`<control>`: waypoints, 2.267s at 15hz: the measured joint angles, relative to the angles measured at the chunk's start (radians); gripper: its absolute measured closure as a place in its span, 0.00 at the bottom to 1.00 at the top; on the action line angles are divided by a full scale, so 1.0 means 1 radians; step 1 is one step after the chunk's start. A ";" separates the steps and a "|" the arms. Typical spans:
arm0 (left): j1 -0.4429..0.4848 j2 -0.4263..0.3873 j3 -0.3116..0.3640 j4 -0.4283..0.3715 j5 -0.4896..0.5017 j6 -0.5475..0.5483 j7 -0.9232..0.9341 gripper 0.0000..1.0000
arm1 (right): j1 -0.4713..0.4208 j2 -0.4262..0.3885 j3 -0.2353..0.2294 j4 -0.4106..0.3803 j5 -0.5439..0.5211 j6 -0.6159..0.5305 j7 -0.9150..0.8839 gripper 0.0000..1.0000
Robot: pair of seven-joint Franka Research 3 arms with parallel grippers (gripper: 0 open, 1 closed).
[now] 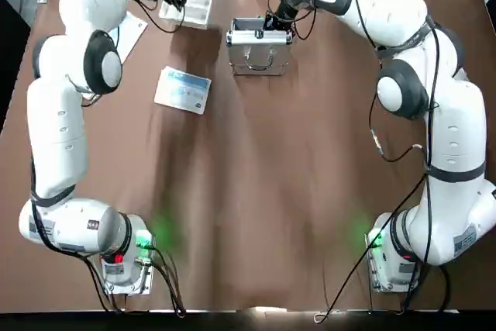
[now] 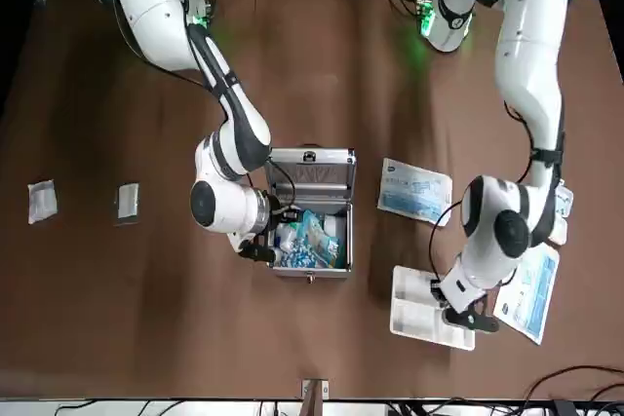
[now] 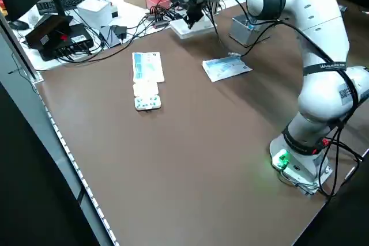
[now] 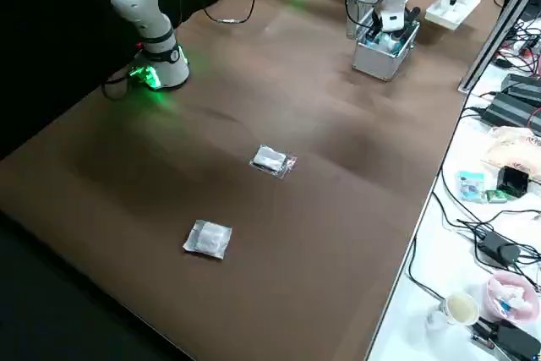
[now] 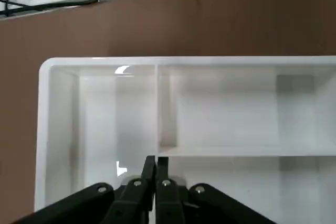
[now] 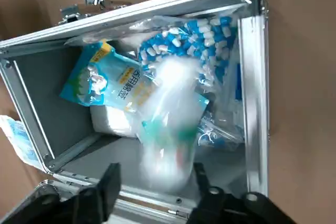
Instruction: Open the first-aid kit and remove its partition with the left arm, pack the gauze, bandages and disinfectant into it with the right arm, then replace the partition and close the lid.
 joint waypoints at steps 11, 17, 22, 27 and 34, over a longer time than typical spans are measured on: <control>-0.010 0.069 0.001 0.004 0.029 0.100 -0.013 0.80 | -0.053 -0.024 -0.036 0.082 -0.021 -0.142 -0.020 0.02; 0.011 -0.035 0.000 0.025 0.029 -0.079 -0.066 0.33 | -0.129 -0.101 -0.145 0.103 -0.051 -0.299 -0.020 0.01; 0.015 -0.248 0.001 0.031 0.029 -0.399 -0.068 0.00 | -0.239 -0.122 -0.202 0.068 -0.202 -0.452 -0.150 0.01; 0.018 -0.479 -0.003 0.030 0.029 -0.671 -0.052 0.00 | -0.417 -0.104 -0.208 -0.094 -0.368 -0.458 -0.432 0.02; 0.026 -0.645 -0.007 0.024 -0.004 -0.768 -0.040 0.01 | -0.567 -0.067 -0.208 -0.186 -0.430 -0.408 -0.596 0.02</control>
